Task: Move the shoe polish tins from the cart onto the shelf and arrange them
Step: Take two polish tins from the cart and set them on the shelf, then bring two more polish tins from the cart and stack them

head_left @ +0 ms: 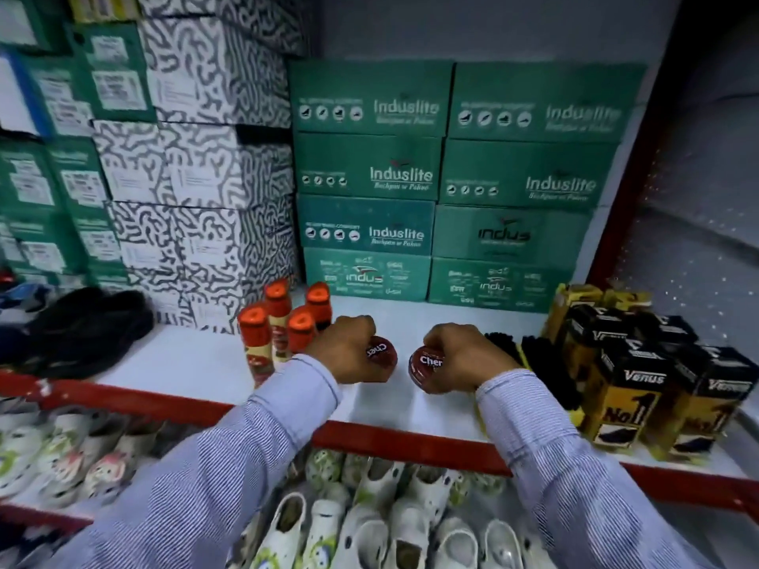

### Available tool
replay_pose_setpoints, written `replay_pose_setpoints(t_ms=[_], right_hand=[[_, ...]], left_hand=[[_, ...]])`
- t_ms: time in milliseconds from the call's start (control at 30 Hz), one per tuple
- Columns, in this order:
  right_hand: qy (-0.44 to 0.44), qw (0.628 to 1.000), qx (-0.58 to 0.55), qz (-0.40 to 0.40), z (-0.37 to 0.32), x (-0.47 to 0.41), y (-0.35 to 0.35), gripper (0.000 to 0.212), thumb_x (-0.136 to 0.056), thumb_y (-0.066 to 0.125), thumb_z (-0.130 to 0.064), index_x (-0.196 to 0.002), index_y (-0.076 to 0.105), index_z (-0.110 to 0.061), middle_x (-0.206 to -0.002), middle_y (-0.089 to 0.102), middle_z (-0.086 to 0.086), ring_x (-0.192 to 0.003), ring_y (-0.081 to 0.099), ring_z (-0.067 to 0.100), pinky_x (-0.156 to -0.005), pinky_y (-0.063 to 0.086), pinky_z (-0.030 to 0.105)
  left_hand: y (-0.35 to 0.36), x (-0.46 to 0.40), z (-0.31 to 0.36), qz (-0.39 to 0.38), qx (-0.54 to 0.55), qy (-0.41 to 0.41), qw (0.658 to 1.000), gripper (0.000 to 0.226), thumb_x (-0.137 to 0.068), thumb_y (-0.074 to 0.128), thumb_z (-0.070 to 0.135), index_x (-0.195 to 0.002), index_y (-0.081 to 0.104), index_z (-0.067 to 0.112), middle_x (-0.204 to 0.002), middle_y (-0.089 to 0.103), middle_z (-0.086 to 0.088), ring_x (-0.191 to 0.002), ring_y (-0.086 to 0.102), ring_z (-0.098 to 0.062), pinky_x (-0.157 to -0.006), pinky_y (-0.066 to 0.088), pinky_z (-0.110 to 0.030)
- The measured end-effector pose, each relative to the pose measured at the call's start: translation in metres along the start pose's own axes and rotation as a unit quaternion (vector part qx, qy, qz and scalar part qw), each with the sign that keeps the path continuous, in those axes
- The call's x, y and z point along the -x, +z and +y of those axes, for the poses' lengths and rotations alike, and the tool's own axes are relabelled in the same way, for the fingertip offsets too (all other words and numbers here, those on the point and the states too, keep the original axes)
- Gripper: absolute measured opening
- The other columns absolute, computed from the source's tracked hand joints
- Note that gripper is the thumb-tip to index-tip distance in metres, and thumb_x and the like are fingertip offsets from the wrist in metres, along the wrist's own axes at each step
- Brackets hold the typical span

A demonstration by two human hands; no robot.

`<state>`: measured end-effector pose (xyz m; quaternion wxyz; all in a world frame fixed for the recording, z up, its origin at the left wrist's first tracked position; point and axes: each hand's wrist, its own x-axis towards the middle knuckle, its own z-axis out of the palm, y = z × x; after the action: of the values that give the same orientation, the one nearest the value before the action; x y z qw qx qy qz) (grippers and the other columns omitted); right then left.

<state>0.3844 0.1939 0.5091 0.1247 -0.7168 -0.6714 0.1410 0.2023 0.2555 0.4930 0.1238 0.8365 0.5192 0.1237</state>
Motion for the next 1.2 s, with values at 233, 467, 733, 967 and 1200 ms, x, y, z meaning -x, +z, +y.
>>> replay_pose_setpoints(t_ms=[233, 467, 733, 967, 1200], right_hand=[[0.024, 0.999, 0.012, -0.029, 0.021, -0.053, 0.018, 0.062, -0.081, 0.075, -0.026, -0.136, 0.053, -0.008, -0.140, 0.053, 0.018, -0.127, 0.058, 0.035, -0.106, 0.051, 0.037], [0.046, 0.998, 0.021, -0.041, 0.021, -0.070, 0.029, 0.059, -0.087, 0.070, -0.026, -0.139, 0.051, -0.008, -0.144, 0.050, 0.017, -0.130, 0.056, 0.034, -0.107, 0.050, 0.037], [0.051, 0.997, 0.039, -0.045, 0.017, -0.069, 0.037, 0.042, -0.089, 0.064, -0.029, -0.125, 0.058, -0.006, -0.135, 0.057, 0.019, -0.122, 0.060, 0.034, -0.098, 0.053, 0.035], [0.038, 0.998, 0.045, -0.029, 0.014, -0.055, 0.034, 0.052, -0.089, 0.060, -0.031, -0.135, 0.052, -0.007, -0.143, 0.054, 0.016, -0.133, 0.051, 0.034, -0.109, 0.048, 0.040], [-0.077, 0.996, 0.033, 0.040, -0.004, 0.032, 0.049, 0.077, -0.085, 0.067, -0.033, -0.154, 0.036, -0.020, -0.161, 0.037, 0.010, -0.151, 0.031, 0.029, -0.120, 0.036, 0.042]], left_hand=[[0.042, -0.060, -0.012, -0.038, -0.030, -0.051, 0.998, 0.054, -0.085, 0.067, 0.048, -0.117, 0.055, 0.007, -0.122, 0.063, -0.020, -0.109, 0.063, -0.035, -0.075, 0.041, -0.028], [0.051, -0.072, -0.014, -0.062, -0.039, -0.074, 0.995, 0.051, -0.089, 0.062, 0.050, -0.117, 0.054, 0.008, -0.122, 0.063, -0.018, -0.109, 0.064, -0.034, -0.075, 0.041, -0.028], [0.051, -0.067, -0.014, -0.094, -0.034, -0.085, 0.991, 0.052, -0.089, 0.065, 0.044, -0.122, 0.053, 0.006, -0.129, 0.060, -0.019, -0.116, 0.062, -0.034, -0.080, 0.043, -0.028], [0.039, -0.043, -0.004, -0.059, -0.022, -0.062, 0.996, 0.053, -0.089, 0.066, 0.036, -0.127, 0.054, 0.001, -0.131, 0.060, -0.021, -0.123, 0.059, -0.038, -0.100, 0.050, -0.036], [0.032, 0.073, -0.001, 0.096, -0.007, 0.092, 0.991, 0.053, -0.080, 0.068, 0.025, -0.132, 0.060, 0.022, -0.138, 0.060, -0.004, -0.127, 0.056, -0.028, -0.108, 0.048, -0.041]])
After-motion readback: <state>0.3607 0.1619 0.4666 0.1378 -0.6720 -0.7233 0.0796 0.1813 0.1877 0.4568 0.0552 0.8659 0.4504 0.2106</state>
